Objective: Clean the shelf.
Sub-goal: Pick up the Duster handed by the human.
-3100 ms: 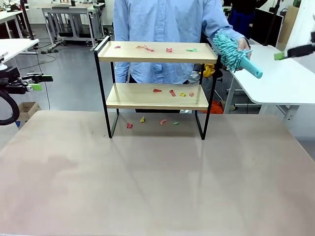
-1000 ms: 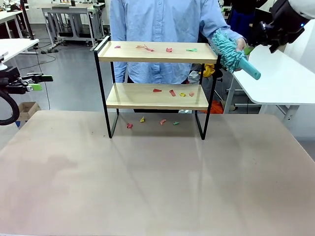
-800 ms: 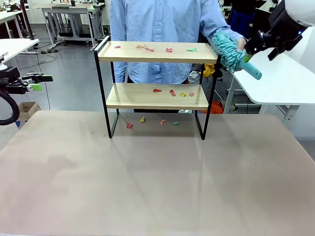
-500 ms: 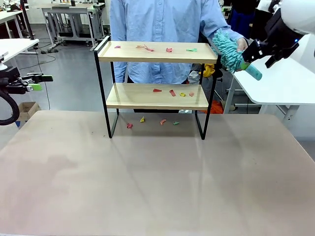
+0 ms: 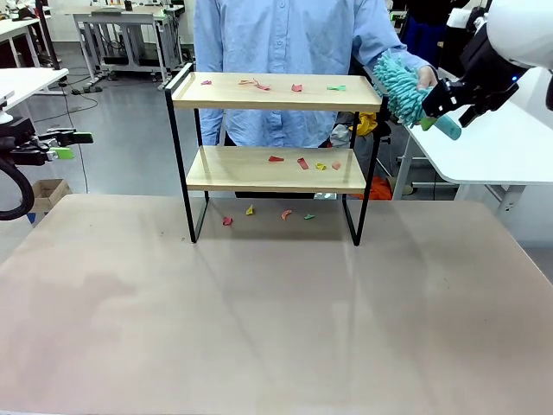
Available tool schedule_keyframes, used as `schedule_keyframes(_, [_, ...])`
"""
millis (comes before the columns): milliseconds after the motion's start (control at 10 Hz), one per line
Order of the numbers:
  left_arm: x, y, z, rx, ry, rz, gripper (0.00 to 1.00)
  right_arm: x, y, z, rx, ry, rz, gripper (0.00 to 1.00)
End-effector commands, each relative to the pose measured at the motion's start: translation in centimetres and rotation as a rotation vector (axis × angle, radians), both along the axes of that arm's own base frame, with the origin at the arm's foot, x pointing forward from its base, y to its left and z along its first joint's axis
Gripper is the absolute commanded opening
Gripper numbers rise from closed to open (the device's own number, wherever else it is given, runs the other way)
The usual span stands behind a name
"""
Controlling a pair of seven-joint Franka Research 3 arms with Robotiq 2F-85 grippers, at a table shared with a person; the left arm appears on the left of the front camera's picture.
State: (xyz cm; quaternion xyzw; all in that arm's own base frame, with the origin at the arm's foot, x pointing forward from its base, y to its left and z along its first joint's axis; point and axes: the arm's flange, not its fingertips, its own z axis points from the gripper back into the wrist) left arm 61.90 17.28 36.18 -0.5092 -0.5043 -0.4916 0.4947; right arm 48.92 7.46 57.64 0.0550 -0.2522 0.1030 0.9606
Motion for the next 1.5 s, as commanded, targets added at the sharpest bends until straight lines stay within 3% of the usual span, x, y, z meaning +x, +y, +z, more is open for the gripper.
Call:
schedule_keyframes(0, [-0.1, 0.0, 0.3, -0.001, -0.009, 0.0, 1.0, -0.1, 0.1, -0.5, 0.007, -0.012, -0.032, 0.25])
schedule_keyframes(100, [-0.1, 0.0, 0.3, -0.001, -0.009, 0.0, 1.0, 0.0, 0.0, -0.5, 0.005, -0.012, -0.036, 0.0])
schedule_keyframes(400, [-0.1, 0.0, 0.3, -0.001, -0.009, 0.0, 1.0, 0.2, 0.2, -0.7, -0.007, -0.003, -0.057, 0.04])
schedule_keyframes(1000, [-0.1, 0.0, 0.3, -0.001, -0.009, 0.0, 1.0, 0.0, -0.1, -0.5, -0.054, 0.004, -0.121, 0.0])
schedule_keyframes(1100, [-0.1, 0.0, 0.3, -0.001, -0.009, 0.0, 1.0, -0.2, -0.7, -0.1, -0.035, -0.105, -0.136, 0.0])
schedule_keyframes(1200, [-0.1, 0.0, 0.3, -0.001, -0.009, 0.0, 1.0, 0.3, -0.3, -0.5, -0.022, 0.016, -0.077, 0.0])
schedule_keyframes(1400, [-0.1, 0.0, 0.3, -0.001, -0.009, 0.0, 1.0, 0.3, -0.3, -0.5, -0.022, 0.016, -0.077, 0.0])
